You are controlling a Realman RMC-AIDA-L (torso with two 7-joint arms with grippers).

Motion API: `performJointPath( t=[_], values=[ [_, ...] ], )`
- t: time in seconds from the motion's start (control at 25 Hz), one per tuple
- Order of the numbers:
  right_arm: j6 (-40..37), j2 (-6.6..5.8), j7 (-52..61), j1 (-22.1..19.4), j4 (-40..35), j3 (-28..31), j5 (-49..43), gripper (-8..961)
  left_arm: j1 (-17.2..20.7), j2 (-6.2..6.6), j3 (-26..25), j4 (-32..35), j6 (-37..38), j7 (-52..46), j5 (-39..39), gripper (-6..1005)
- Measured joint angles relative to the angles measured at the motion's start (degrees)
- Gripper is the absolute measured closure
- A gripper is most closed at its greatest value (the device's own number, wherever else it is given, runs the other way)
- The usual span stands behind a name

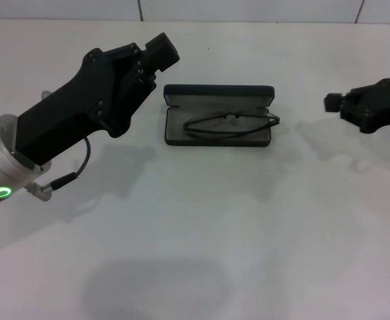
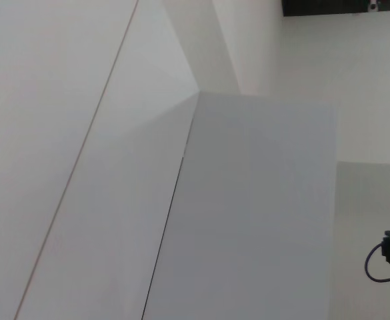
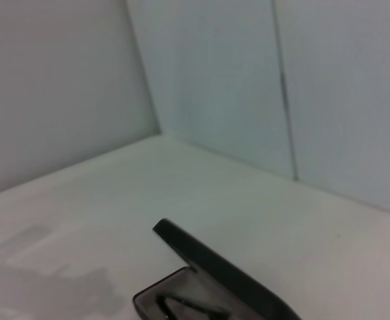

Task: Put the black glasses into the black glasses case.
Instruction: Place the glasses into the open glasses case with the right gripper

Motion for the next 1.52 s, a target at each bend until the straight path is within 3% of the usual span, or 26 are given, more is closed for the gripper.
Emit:
performJointPath(
  t=[0.24,1.0,1.52],
  values=[
    [2.22,0.56,0.11,4.14,4.31,-0.19,-3.93,915,0.37,-0.19,0.00,-0.19,0.01,0.34,0.04,953],
    [7.33,1.10,-0.04,9.32,11.42,-0.87,-7.74,904,-0.10,-0.34,-0.18,-0.27,0.03,0.39,0.09,952],
    [7.31,1.44,-0.96,10.62,11.76,-1.41,-8.01,896,-0.12,-0.50,-0.36,-0.26,-0.46,0.39,0.08,951]
  ],
)
